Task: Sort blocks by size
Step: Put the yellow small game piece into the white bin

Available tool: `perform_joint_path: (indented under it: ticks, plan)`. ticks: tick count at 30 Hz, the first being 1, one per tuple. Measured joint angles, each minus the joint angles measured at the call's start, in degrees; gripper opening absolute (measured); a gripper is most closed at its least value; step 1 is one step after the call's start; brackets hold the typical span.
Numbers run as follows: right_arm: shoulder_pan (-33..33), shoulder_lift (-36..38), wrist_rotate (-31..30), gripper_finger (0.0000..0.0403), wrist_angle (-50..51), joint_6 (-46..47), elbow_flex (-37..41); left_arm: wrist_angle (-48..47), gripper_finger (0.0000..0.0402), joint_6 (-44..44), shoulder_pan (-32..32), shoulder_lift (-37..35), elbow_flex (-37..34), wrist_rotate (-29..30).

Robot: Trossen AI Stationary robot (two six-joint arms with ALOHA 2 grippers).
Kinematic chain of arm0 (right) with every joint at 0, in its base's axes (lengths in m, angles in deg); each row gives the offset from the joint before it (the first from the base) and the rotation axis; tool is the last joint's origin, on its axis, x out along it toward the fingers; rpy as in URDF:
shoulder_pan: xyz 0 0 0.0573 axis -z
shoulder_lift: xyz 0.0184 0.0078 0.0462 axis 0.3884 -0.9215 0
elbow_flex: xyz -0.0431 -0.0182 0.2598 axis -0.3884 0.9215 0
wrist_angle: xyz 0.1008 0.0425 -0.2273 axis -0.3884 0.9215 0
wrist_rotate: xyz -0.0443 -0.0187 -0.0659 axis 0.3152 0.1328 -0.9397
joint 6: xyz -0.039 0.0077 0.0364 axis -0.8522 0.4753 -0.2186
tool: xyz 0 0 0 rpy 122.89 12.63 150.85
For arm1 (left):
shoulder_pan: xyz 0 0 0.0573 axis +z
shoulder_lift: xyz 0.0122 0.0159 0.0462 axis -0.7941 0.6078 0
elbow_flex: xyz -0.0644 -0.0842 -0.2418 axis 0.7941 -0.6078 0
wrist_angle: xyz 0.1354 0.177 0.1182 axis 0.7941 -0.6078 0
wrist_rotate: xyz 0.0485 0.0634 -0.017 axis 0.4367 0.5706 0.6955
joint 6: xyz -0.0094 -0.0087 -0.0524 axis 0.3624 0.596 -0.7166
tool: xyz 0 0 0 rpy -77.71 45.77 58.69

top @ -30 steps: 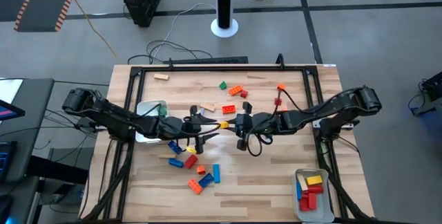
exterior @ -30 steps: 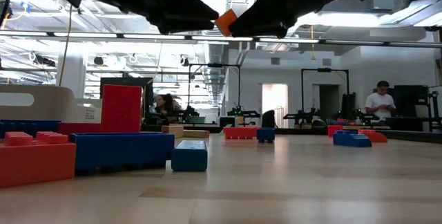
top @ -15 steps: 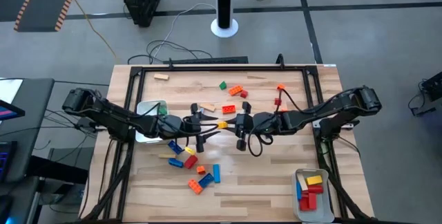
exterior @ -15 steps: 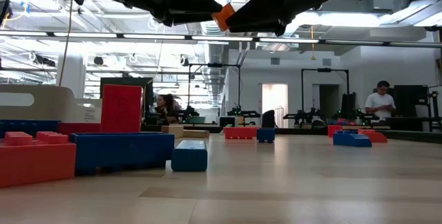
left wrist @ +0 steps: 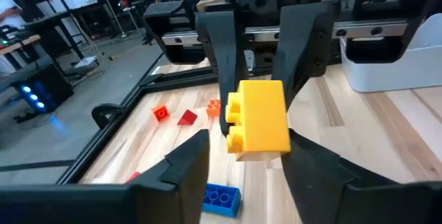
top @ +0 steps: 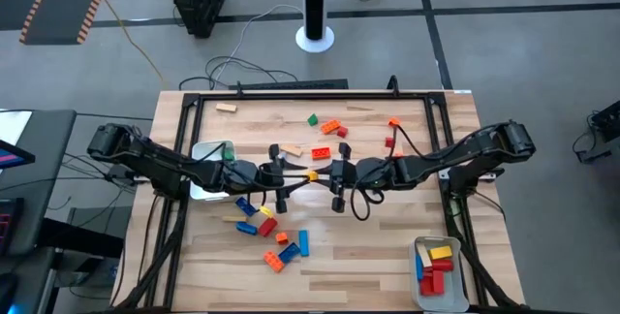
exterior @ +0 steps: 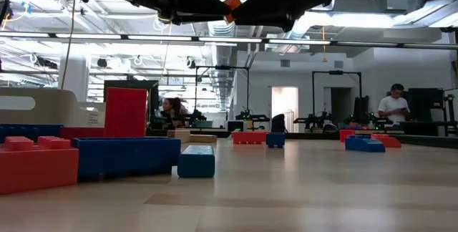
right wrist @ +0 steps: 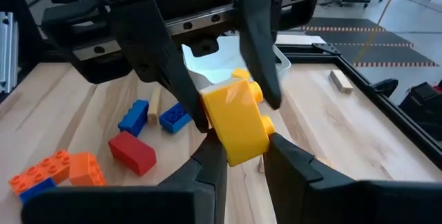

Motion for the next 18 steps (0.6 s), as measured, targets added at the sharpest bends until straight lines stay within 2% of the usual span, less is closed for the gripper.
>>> perform_joint_path:
  ticks: [7,14,18]
  plan:
    - [0.11,0.0,-0.11,0.0102,-0.15,0.17,0.0,-0.07,0.0088,0.17,-0.02,0.0,0.0,0.12]
    - [-0.02,0.0,-0.11,0.0104,0.0,0.48,0.0,-0.03,0.0084,-0.82,0.0,0.0,-0.02,-0.32]
    - [-0.08,0.0,0.3,0.0127,1.11,0.72,0.0,-0.03,0.0078,-2.18,0.0,0.0,-0.02,-0.55]
